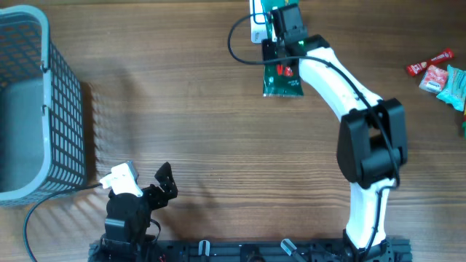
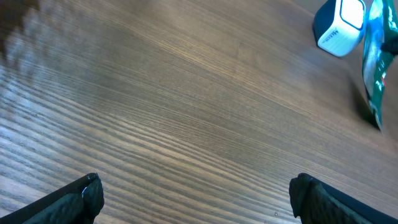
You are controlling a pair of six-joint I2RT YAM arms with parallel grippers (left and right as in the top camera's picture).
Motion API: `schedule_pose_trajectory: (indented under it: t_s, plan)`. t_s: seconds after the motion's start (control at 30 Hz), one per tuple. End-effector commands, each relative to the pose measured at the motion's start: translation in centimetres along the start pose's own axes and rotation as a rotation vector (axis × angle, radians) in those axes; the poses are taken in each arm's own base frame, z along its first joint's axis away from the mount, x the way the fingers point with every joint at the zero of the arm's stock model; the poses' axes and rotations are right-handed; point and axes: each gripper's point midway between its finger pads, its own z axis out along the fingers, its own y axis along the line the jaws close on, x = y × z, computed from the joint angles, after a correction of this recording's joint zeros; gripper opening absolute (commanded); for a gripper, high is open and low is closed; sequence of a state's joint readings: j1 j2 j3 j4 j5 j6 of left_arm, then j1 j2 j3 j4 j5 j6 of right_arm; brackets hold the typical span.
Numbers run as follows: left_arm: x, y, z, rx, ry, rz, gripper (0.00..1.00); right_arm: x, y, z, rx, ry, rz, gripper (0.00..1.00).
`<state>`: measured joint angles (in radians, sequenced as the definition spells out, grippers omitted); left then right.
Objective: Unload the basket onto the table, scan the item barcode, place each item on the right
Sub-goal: 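Lift the gloves bag with the right gripper and hold it at the scanner, then carry the gloves bag with the right gripper and drop it at right edge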
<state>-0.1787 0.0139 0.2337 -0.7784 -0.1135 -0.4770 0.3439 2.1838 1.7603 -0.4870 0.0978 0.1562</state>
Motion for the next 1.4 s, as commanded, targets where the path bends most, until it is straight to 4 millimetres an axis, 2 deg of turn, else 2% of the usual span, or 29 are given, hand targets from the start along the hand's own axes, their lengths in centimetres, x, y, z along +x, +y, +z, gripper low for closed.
schedule_pose_trajectory:
  t_s: [0.0,0.07,0.13,0.23,0.27,0.3,0.33,0.4,0.47,0.57,0.6,0.63,0.67,0.7,0.73,0.77,0.8,0.87,0.9,0.97,1.0,1.03,1.07,1.1,1.17,1.2,1.27,1.33,1.37]
  plan:
    - [0.1,-0.1,0.1,0.007,0.002,0.004,1.0,-0.7,0.2,2.6,0.011,-0.017,-0.018,0.05]
    - [0.1,-0.1,0.1,0.007,0.002,0.004,1.0,-0.5,0.1,3.3,0.014,-0.019,-0.016,0.05]
    - [0.1,-0.1,0.1,0.007,0.002,0.004,1.0,-0.6,-0.8,3.2,0.054,-0.022,0.018,0.04]
    - [0.1,-0.1,0.1,0.007,0.002,0.004,1.0,0.2,-5.0,1.3,0.179,0.064,0.051,0.05]
    - [0.1,-0.1,0.1,0.007,0.002,0.004,1.0,1.0,-7.0,0.7,0.235,0.104,0.06,0.04]
    - [0.1,-0.1,0.1,0.007,0.002,0.004,1.0,1.9,-10.2,0.1,0.314,0.145,0.083,0.04]
    - [0.1,-0.1,0.1,0.007,0.002,0.004,1.0,2.9,-14.4,-0.6,0.392,0.186,0.124,0.04]
    - [0.1,-0.1,0.1,0.007,0.002,0.004,1.0,4.1,-19.8,-1.3,0.451,0.221,0.199,0.04]
    - [0.1,-0.1,0.1,0.007,0.002,0.004,1.0,5.3,-27.3,-2.6,0.523,0.231,0.273,0.04]
    - [0.1,-0.1,0.1,0.007,0.002,0.004,1.0,7.1,-34.1,-4.5,0.592,0.237,0.354,0.04]
    - [0.1,-0.1,0.1,0.007,0.002,0.004,1.0,8.2,-36.5,-5.5,0.616,0.248,0.398,0.5]
    - [0.1,-0.1,0.1,0.007,0.002,0.004,1.0,8.8,-37.7,-6.6,0.632,0.251,0.456,0.92]
    - [0.2,-0.1,0.1,0.007,0.002,0.004,1.0,8.7,-38.3,-8.0,0.629,0.237,0.525,1.0]
    - [0.1,-0.1,0.1,0.007,0.002,0.004,1.0,7.8,-38.1,-9.1,0.589,0.208,0.56,1.0]
    - [0.1,-0.1,0.1,0.007,0.002,0.004,1.0,5.8,-37.2,-10.6,0.526,0.157,0.57,1.0]
    - [0.1,-0.1,0.1,0.007,0.002,0.004,1.0,2.6,-35.5,-13.4,0.453,0.065,0.565,1.0]
    - [0.1,-0.1,0.1,0.007,0.002,0.004,1.0,0.6,-34.2,-15.8,0.421,0.0,0.557,1.0]
    - [0.1,-0.1,0.1,0.007,0.002,0.004,1.0,-3.3,-30.3,-22.5,0.364,-0.145,0.53,1.0]
    - [0.1,-0.1,0.1,0.007,0.002,0.004,1.0,-4.9,-27.4,-27.0,0.313,-0.226,0.499,1.0]
    - [0.1,-0.1,0.1,0.007,0.002,0.004,1.0,-5.6,-23.4,-33.9,0.216,-0.339,0.526,1.0]
    - [0.1,-0.1,0.1,0.007,0.002,0.004,1.0,-5.2,-21.0,-38.0,0.142,-0.399,0.548,1.0]
    - [0.1,-0.1,0.1,0.007,0.002,0.004,1.0,-4.6,-19.4,-41.1,0.104,-0.439,0.544,1.0]
    - [0.1,-0.1,0.1,0.007,0.002,0.004,1.0,-4.0,-18.5,-43.2,0.096,-0.471,0.533,1.0]
    - [0.1,-0.1,0.1,0.007,0.002,0.004,1.0,-2.2,-17.0,-47.0,0.094,-0.519,0.522,1.0]
    - [0.1,-0.1,0.1,0.007,0.002,0.004,1.0,0.4,-15.3,-50.6,0.093,-0.559,0.512,1.0]
    - [0.1,-0.1,0.1,0.007,0.002,0.004,1.0,2.3,-14.0,-53.2,0.092,-0.598,0.502,1.0]
    - [0.1,-0.1,0.1,0.007,0.002,0.004,1.0,5.4,-12.3,-56.4,0.09,-0.648,0.489,1.0]
    - [0.1,-0.1,0.1,0.007,0.002,0.004,1.0,7.5,-11.4,-57.9,0.097,-0.671,0.476,1.0]
    - [0.1,-0.1,0.1,0.007,0.002,0.004,1.0,9.1,-11.1,-58.1,0.124,-0.646,0.452,1.0]
